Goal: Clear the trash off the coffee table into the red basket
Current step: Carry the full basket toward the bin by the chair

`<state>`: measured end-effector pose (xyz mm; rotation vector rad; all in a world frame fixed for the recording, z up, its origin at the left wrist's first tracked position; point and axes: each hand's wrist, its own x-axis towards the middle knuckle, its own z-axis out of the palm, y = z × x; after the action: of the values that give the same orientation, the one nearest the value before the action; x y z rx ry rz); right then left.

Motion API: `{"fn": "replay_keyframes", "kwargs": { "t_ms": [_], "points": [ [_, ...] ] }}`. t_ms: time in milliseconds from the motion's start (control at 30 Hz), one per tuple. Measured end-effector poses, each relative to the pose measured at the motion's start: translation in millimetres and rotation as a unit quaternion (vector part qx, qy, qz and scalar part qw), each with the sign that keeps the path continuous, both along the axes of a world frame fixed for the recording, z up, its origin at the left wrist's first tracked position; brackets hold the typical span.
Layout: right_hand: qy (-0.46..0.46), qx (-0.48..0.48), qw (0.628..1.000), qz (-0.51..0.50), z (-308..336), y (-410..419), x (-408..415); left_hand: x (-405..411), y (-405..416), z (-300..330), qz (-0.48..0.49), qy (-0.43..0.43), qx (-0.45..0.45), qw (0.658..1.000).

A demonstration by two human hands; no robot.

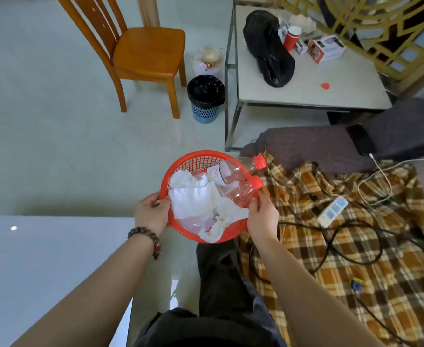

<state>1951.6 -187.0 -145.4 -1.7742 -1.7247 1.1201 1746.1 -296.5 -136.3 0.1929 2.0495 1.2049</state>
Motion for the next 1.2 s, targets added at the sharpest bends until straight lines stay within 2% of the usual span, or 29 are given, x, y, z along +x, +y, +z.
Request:
{"fn": "replay_keyframes", "kwargs": {
  "t_ms": [400, 833, 1067, 1200],
  "points": [
    [-0.029, -0.07, 0.996, 0.046, -25, 213, -93, -94, 207, -15, 0.03, -0.022, -0.084, 0.996],
    [-0.062, -0.114, 0.992, -0.004, -60, 327, -186, -187, 334, -53, -0.025, -0.011, -0.147, 0.989],
    [-0.085, -0.173, 0.981, -0.031, -110, 390, -248, -252, 412, -105, -0.11, 0.005, -0.171, 0.979],
    [-0.104, -0.196, 0.974, -0.039, -164, 426, -266, -271, 450, -161, -0.096, -0.022, -0.182, 0.978]
  ]
}}
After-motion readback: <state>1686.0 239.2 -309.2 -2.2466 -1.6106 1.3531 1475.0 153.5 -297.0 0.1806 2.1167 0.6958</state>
